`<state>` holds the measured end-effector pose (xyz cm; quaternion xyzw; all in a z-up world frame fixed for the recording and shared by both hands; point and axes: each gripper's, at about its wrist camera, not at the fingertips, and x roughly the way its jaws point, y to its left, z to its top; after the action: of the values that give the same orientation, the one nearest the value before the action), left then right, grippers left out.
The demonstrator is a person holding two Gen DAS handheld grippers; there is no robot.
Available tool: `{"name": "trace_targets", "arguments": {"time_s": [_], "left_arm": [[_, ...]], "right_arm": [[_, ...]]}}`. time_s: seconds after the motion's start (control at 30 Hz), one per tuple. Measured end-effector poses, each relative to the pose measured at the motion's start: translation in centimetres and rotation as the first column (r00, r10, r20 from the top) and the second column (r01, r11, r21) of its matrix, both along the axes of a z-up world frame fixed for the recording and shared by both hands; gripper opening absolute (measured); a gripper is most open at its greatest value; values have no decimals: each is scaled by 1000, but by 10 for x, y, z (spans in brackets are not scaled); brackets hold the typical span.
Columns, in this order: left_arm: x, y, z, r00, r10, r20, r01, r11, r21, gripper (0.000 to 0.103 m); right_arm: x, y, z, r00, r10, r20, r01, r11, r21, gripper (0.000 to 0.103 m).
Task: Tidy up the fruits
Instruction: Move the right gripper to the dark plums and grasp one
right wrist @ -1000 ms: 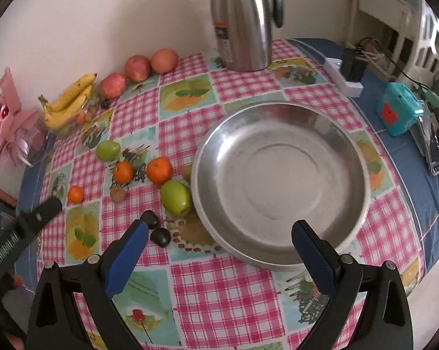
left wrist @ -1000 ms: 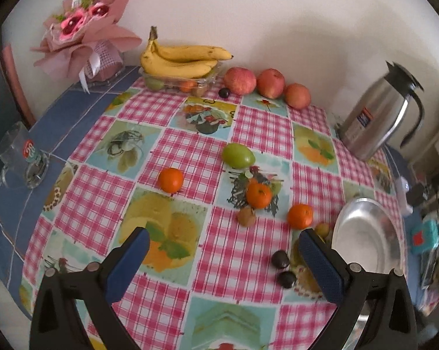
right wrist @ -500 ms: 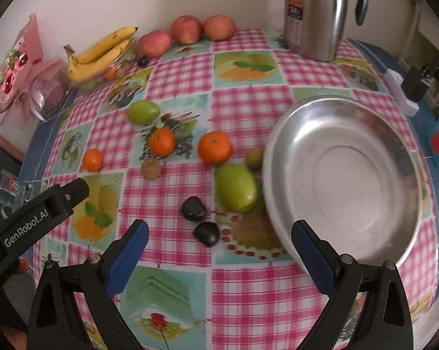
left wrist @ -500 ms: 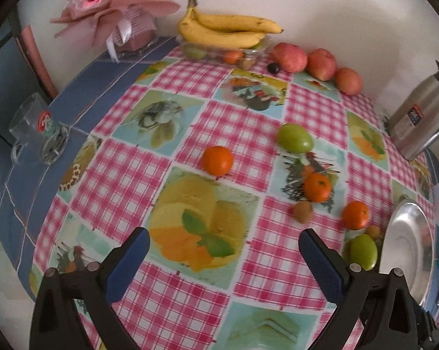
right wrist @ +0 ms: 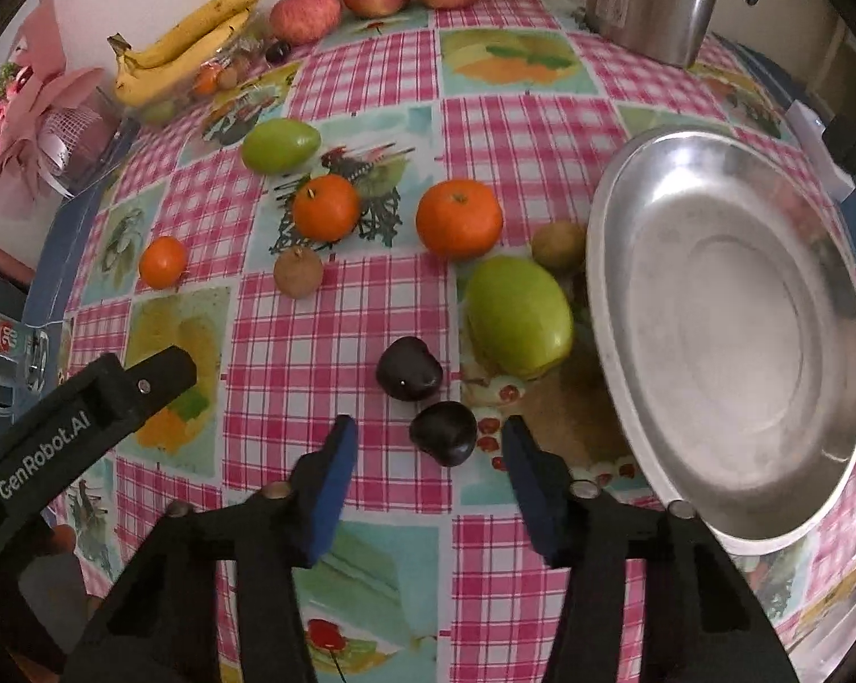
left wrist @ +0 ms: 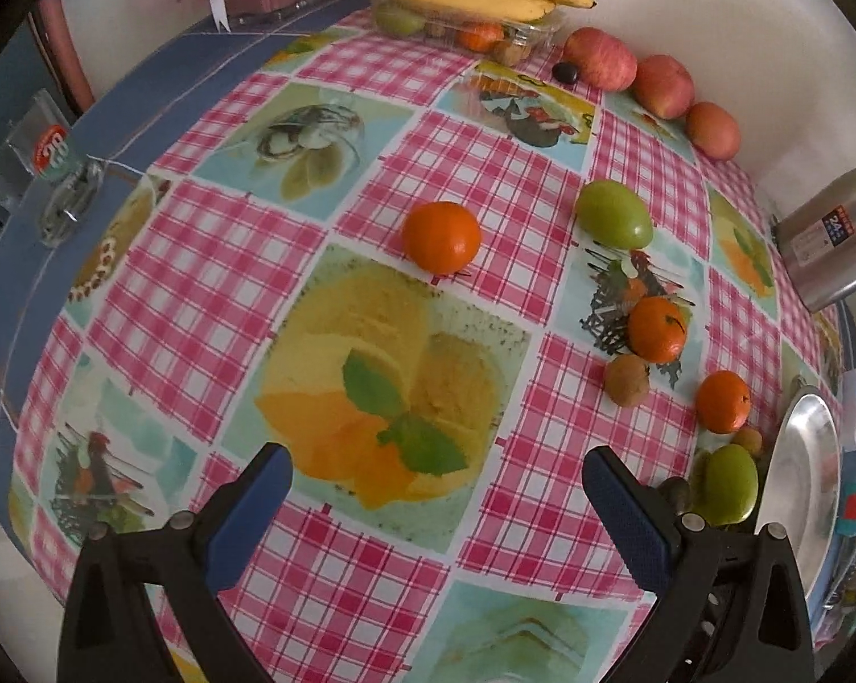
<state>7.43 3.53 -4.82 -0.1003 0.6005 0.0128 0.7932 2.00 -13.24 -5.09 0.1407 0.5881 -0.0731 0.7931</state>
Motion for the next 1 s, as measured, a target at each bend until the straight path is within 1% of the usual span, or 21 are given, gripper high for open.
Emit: {"name": "trace_targets", "arguments": {"time_s": [0.07, 0.2, 0.23, 0.43, 0.6, 0.83, 0.9, 0.97, 1.0], "left_arm": [[1, -1, 1, 1000, -5, 5, 5, 1000, -5, 103], [2, -4, 4, 1000, -15, 14, 15, 1000, -3, 103], [3, -5, 4, 1000, -15, 15, 15, 1000, -4, 103], [5, -10, 8, 999, -29, 27, 29, 1000, 11, 103], [4, -14, 11, 998, -45, 41, 44, 999, 16, 103], [4, -26, 16, 996, -70, 62, 73, 997, -40, 101], [4, -31, 16, 995, -81, 65, 86, 994, -72, 99], [4, -38, 14, 993, -107, 58, 112, 989, -95, 91], [4, -42, 13, 991, -121, 53, 126, 987, -100, 89]], "right_arm": [[2, 2, -4, 1000, 8, -11, -8, 1000, -10, 49], [4, 4, -13, 999, 15, -31, -15, 1000, -9, 44], [4, 4, -15, 999, 15, -33, -16, 1000, -8, 40], [5, 2, -18, 999, 19, -29, -20, 999, -34, 28], [-1, -1, -13, 1000, 16, -16, -16, 1000, 14, 28], [-12, -11, 15, 998, -9, 60, 9, 1000, 14, 28], [-15, -20, 21, 996, -35, 76, 34, 999, 11, 28], [-18, -31, 25, 994, -68, 85, 68, 998, 6, 28], [-20, -39, 27, 992, -89, 89, 89, 996, 4, 28]]}}
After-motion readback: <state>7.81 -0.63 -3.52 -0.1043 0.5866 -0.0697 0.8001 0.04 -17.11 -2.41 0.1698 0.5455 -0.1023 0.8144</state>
